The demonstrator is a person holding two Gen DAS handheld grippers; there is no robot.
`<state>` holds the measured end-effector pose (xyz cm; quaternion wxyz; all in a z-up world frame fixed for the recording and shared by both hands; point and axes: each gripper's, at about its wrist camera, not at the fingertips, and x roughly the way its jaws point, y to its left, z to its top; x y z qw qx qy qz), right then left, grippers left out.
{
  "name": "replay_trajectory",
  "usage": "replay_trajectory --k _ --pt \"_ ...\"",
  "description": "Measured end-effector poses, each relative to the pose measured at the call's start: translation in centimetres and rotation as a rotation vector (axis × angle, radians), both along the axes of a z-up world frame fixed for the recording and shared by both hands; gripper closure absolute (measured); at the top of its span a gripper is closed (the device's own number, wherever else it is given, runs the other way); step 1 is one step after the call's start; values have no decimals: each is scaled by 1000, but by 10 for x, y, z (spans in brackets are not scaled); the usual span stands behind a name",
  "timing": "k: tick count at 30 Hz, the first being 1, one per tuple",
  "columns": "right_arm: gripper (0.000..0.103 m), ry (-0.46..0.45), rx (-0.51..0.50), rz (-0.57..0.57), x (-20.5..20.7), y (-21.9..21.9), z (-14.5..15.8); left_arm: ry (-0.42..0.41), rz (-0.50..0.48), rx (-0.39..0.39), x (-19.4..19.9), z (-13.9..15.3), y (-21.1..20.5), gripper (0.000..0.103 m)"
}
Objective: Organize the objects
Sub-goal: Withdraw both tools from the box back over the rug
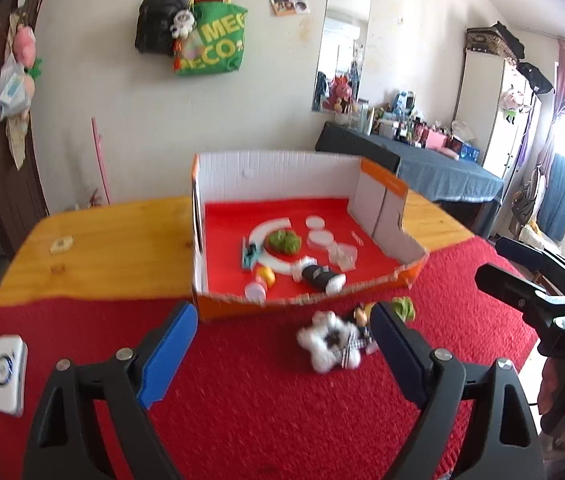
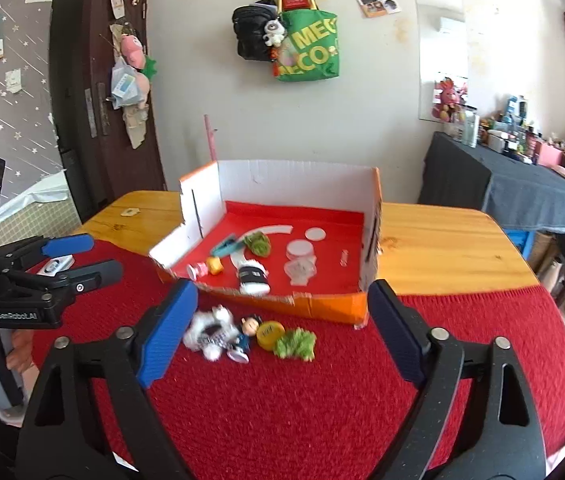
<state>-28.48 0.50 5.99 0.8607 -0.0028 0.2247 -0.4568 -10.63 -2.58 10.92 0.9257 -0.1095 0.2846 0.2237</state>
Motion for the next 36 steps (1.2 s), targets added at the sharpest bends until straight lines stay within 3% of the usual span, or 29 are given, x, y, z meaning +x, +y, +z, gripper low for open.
replay_trajectory --k 5,10,20,26,36 --pt "13 -21 36 -19 -8 -2 -18 14 42 -57 -1 -24 0 8" --pt "13 -18 78 -58 -14 -11 -40 61 52 -66 8 -47 -3 8" --pt "13 -21 155 -100 -20 -27 -55 122 5 -171 30 -74 3 8" --pt "13 -8 166 -122 -20 -35 -58 175 -41 -193 49 -84 -1 8" --pt "13 -2 186 -144 -23 -49 -59 266 -70 -115 78 -93 -4 8"
